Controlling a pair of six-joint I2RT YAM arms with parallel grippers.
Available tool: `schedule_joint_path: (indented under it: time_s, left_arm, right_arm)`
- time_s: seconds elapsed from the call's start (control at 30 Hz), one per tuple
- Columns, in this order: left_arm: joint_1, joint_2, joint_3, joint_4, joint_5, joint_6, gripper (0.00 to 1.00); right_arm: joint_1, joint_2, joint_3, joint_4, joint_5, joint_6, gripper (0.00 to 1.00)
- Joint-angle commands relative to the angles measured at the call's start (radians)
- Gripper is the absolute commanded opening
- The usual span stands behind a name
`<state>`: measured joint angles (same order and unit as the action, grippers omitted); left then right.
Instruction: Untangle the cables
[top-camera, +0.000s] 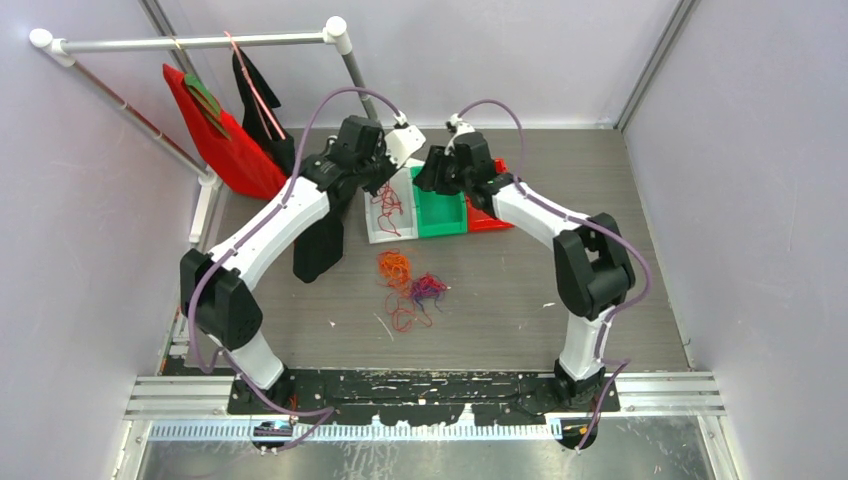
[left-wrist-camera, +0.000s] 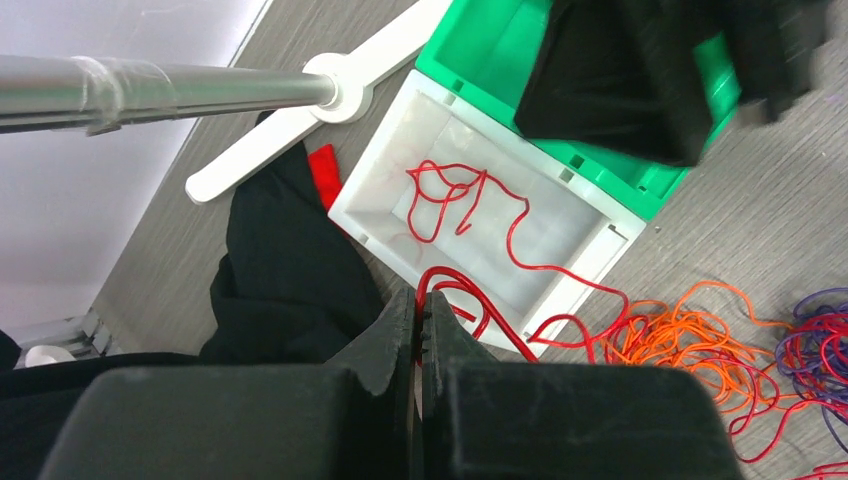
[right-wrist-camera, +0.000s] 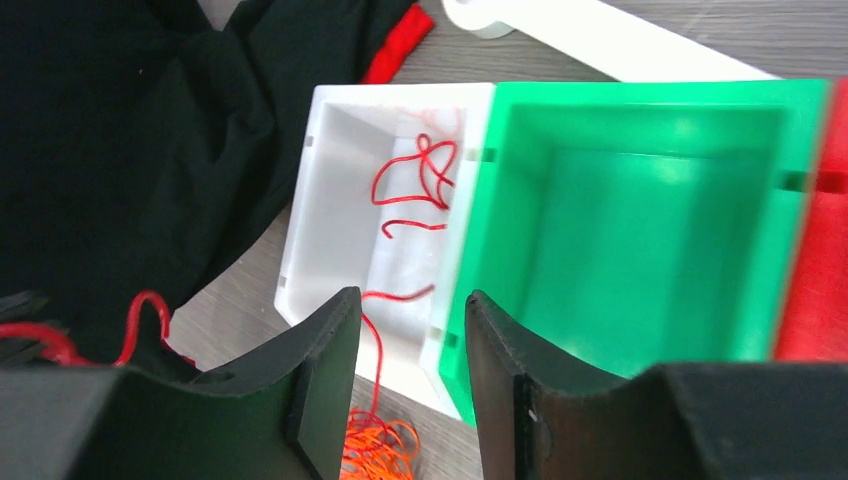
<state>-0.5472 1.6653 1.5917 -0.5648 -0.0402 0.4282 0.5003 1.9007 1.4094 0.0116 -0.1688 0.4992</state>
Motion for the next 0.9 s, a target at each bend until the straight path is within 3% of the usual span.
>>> schedule_joint_path:
  time_s: [0.0,0.3,0.47,0.63,0.87]
  left_arm:
    - [0.006,0.027,0.027,0.051,-0.020,0.034,0.00]
    - [0.020,0.152,0.078,0.239,-0.131,0.132,0.00]
    - [0.028,0.207,0.063,0.253,-0.131,0.174,0.00]
    - [0.041,0.275,0.157,0.135,-0.062,0.140,0.01]
    - [0.062,0.312,0.266,-0.051,0.061,0.116,0.18]
  right_arm:
    - [-0.047,-0.150,-0.051,-0.014,0.032,-0.017,0.49]
    - [-0.055,-0.232,-0.174,0.094,0.039,0.070,0.44]
    - [-0.055,-0.263,-0.258,0.174,0.041,0.120,0.41]
    - [-0.055,-0.304,-0.305,0.185,0.057,0.118,0.40]
    - [-0.051,-0.331,-0.320,0.192,0.048,0.124,0.41]
